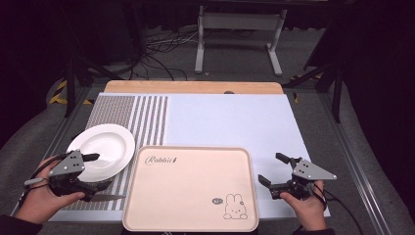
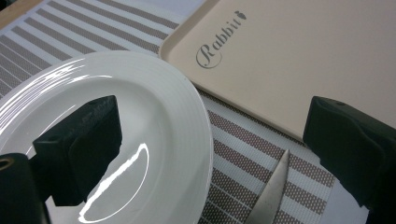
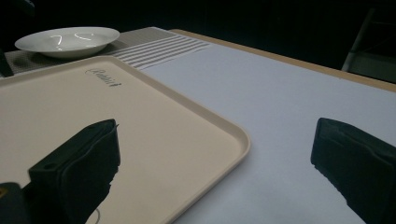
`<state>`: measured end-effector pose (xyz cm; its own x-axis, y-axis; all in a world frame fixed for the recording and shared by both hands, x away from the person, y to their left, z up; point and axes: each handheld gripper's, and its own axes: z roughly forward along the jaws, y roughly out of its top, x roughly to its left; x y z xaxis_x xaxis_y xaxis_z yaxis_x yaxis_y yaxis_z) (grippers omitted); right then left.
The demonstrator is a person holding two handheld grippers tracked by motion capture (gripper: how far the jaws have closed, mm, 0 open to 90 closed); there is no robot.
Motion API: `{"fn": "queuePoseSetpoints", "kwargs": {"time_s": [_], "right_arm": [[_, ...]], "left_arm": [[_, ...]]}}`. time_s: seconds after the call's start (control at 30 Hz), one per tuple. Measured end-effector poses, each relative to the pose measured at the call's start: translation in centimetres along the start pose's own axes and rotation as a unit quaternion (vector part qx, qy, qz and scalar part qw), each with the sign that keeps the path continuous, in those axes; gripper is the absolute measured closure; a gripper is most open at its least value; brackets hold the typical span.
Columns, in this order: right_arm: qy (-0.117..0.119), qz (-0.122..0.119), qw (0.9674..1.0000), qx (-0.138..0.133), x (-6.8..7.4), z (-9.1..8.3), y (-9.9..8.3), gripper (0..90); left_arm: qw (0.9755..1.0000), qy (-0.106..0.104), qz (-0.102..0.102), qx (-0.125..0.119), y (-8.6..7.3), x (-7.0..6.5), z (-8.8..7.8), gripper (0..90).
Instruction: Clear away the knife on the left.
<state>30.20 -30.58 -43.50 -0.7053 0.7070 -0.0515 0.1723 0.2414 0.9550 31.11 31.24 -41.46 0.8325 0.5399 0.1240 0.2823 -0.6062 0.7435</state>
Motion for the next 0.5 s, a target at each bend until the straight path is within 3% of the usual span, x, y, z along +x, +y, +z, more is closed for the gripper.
{"fn": "queuePoseSetpoints", "kwargs": {"time_s": [0.2,0.43,0.5], "right_arm": [[0.005,0.000,1.0000,0.000,0.06,0.14,-0.04,2.2],[0.009,-0.004,0.9999,0.004,0.13,0.20,-0.06,2.2],[0.009,-0.005,0.9999,0.005,0.14,0.23,-0.05,2.2]], "left_arm": [[0.9976,-0.016,0.039,0.056,0.54,-0.43,0.53,5.5],[0.9937,-0.025,0.061,0.090,0.91,-0.47,0.64,6.3],[0.9915,-0.027,0.069,0.107,0.99,-0.44,0.65,6.9]]}}
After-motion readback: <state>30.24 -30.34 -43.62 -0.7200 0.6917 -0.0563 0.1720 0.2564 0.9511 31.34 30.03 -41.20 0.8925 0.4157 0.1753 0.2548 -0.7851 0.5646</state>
